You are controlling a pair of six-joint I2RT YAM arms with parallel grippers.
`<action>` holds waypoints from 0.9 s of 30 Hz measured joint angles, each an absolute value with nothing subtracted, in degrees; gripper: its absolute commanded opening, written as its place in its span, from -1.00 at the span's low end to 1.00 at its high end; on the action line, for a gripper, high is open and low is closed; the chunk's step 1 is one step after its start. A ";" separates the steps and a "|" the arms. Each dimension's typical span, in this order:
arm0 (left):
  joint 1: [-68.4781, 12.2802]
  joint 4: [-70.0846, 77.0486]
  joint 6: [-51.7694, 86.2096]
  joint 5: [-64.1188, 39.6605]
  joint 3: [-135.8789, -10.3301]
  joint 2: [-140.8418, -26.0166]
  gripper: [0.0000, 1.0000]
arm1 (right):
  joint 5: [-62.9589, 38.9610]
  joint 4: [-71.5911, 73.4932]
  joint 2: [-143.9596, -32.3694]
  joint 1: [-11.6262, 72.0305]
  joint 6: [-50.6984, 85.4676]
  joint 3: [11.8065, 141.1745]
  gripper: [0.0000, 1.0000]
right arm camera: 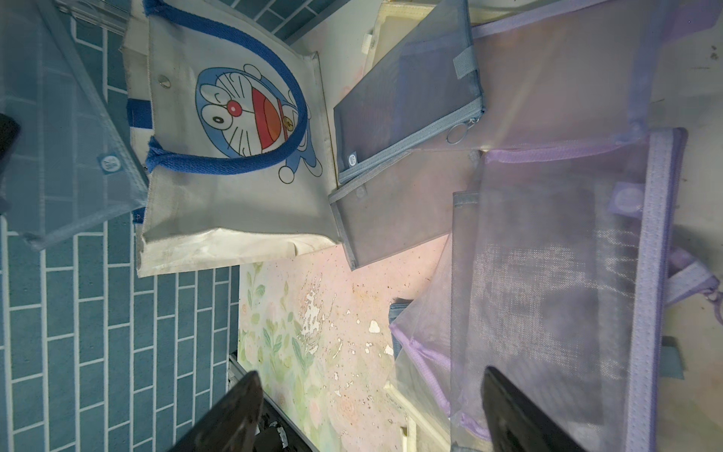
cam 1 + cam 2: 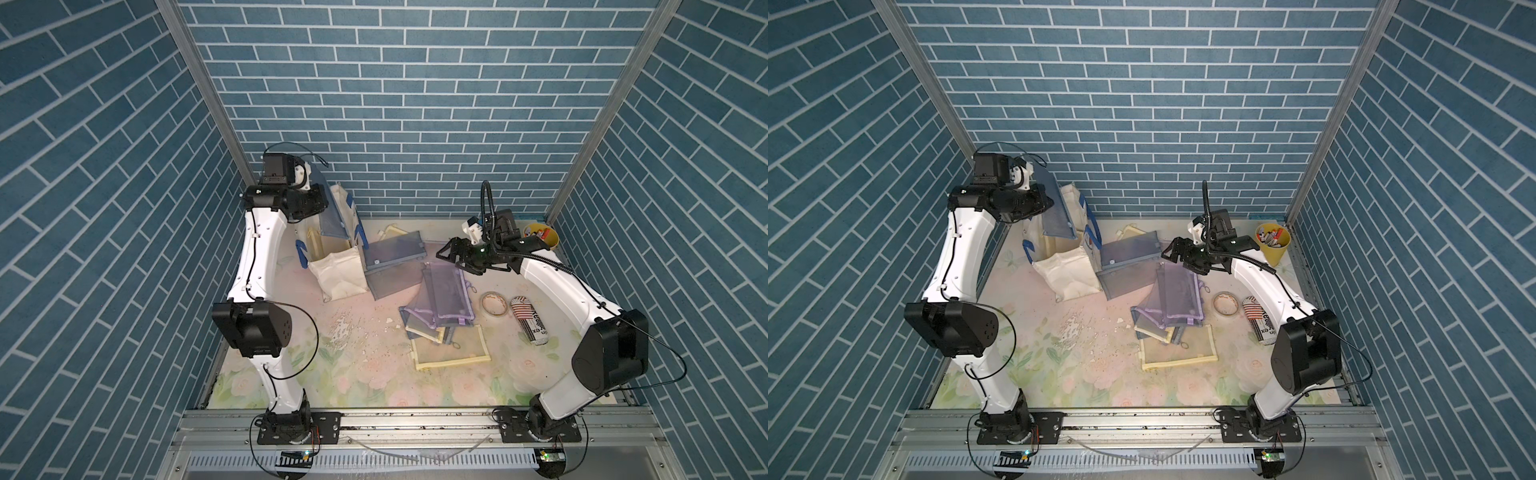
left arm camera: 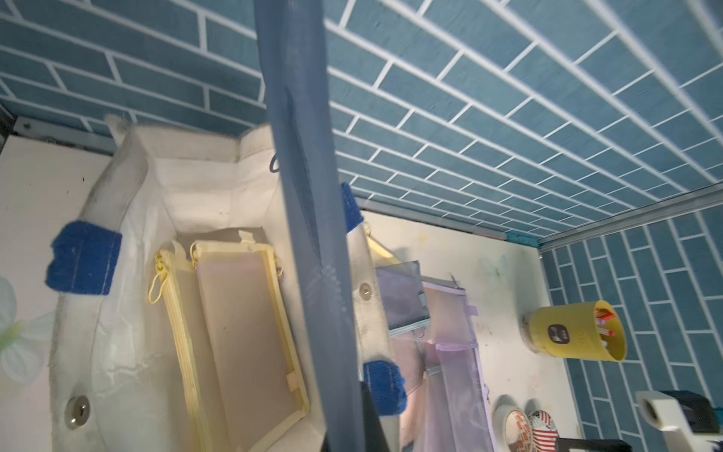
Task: Put the pencil pouch into the canvas bag
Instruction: Place the pencil pouch in the canvas bag.
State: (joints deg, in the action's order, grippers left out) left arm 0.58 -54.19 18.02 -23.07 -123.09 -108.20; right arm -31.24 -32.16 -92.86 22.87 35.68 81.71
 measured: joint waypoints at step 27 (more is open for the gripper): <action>-2.04 -49.32 17.10 -15.59 -111.59 -114.43 0.08 | -31.64 -30.00 -91.90 22.87 35.70 79.66 0.73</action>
